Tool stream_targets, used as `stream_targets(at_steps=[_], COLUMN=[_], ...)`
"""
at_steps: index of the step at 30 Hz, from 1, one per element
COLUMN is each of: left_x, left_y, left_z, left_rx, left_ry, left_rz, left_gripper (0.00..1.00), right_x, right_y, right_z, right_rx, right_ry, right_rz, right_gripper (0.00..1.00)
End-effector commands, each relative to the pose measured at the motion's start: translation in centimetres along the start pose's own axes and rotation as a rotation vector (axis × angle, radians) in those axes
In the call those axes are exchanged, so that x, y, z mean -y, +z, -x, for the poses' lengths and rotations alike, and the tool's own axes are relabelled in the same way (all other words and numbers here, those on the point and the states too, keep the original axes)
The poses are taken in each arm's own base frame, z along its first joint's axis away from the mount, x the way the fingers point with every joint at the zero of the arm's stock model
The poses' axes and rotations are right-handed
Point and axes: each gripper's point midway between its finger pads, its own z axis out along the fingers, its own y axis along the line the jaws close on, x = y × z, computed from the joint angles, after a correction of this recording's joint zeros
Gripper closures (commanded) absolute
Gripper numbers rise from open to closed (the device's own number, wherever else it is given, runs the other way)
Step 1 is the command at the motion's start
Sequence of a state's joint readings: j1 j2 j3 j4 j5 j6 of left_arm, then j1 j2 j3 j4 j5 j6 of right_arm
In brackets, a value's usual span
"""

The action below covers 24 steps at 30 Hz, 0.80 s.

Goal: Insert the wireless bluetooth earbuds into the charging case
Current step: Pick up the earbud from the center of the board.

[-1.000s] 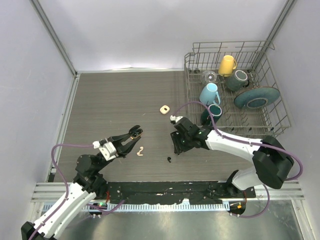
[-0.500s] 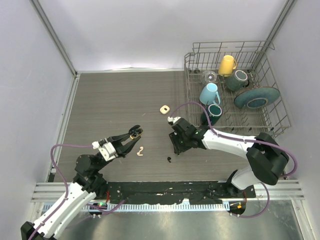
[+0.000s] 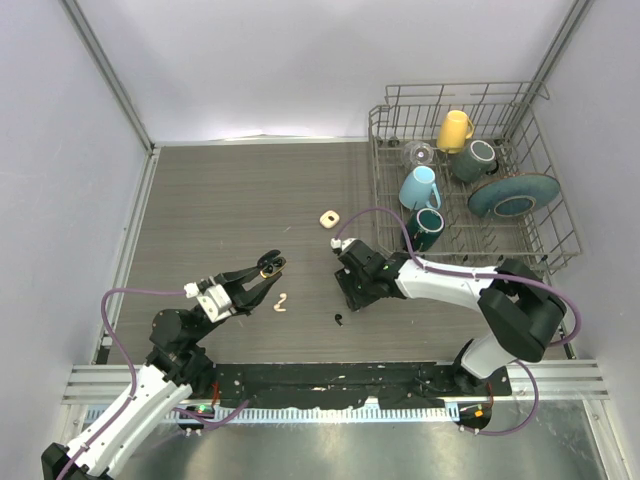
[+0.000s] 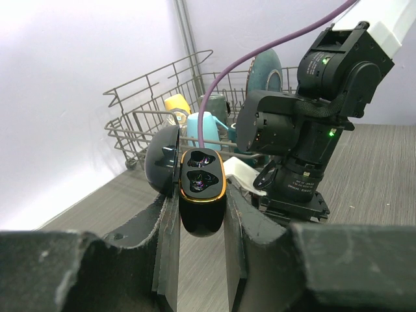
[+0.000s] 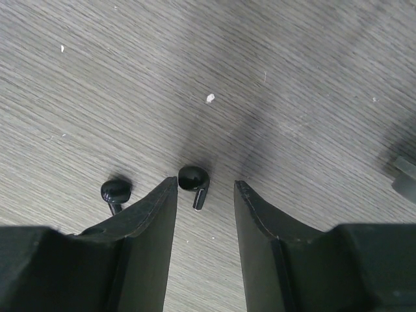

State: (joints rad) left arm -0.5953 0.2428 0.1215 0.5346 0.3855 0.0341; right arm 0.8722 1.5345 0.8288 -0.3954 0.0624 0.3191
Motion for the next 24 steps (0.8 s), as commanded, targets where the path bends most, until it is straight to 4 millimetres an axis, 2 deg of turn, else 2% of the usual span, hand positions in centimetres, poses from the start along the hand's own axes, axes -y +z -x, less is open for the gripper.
stream_targets(at_steps=[1,24], left_x=[-0.52,-0.78], left_y=[0.42,0.44], left_z=[3.00,2.58], left_rx=[0.089,0.075], left_ry=[0.033,0.030], left_rz=[0.016,0.030], left_gripper=[1.00,1.00], right_x=[-1.01,-0.89], right_y=[-0.07,0.46], right_z=[2.62,1.79], right_rx=[0.070,0.028], right_ry=[-0.005,-0.027], right_rz=[0.017,-0.007], right_gripper=[0.54,0.62])
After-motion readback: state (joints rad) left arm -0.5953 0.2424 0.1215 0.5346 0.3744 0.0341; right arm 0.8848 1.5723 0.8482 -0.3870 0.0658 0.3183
